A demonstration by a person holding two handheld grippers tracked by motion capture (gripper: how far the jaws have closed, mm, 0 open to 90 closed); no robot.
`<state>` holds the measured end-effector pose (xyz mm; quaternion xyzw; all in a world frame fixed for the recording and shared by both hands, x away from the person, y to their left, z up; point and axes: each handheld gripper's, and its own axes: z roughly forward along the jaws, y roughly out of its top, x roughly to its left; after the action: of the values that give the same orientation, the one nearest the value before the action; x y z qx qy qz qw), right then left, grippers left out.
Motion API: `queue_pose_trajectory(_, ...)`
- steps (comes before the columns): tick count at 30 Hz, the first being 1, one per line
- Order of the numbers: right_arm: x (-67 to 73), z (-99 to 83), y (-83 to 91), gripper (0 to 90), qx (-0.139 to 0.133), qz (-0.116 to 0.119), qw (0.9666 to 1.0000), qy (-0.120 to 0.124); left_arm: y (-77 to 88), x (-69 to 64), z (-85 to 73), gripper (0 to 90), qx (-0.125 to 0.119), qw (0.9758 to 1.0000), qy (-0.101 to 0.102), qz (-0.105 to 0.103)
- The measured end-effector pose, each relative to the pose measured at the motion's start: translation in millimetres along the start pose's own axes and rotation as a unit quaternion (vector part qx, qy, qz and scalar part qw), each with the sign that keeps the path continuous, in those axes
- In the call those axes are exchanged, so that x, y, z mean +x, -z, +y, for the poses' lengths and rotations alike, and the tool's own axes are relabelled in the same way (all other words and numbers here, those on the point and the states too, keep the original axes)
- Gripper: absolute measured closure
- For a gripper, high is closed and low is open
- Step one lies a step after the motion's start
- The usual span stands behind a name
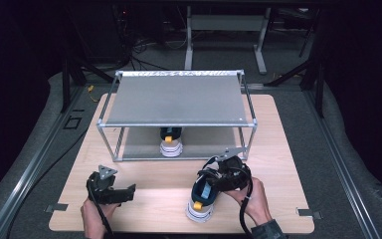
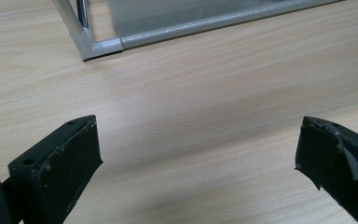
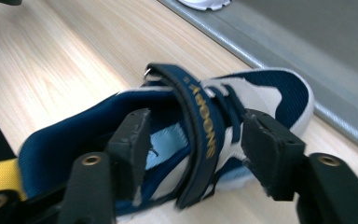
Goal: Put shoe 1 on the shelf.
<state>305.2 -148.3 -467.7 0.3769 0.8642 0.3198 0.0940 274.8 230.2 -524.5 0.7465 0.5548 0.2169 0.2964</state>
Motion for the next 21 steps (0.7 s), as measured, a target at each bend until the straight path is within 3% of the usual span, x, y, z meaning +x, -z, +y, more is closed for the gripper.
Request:
queue_pose_trajectory(2,5.4,-6.8,5.7,41.6,0.0,-0.009,0.9998,-0.015,0.5,-0.3,-1.4,0.0,-0.002,1.0,0.001,-0.001)
queue_pose_trajectory(5,11.3,-16.6,6.1,50.1,0.005,-0.002,0.9995,-0.032,0.2,-1.2,-3.2,0.0,0.001,1.0,0.0,-0.004)
queue_pose_trajectory(11,7.6,-25.4,5.1,56.8,-0.007,0.007,0.9982,-0.059,-0.3,-4.3,-3.9,0.0,0.0,1.0,-0.004,-0.006)
queue_pose_trajectory(15,6.8,-26.5,6.2,57.9,-0.008,0.007,0.9985,-0.053,1.0,-3.5,-4.3,0.0,-0.001,1.0,-0.004,-0.005)
queue_pose_trajectory(21,0.5,-27.5,12.6,58.1,0.002,-0.021,0.9989,-0.041,3.4,0.1,-6.4,0.0,-0.002,1.0,-0.002,-0.002)
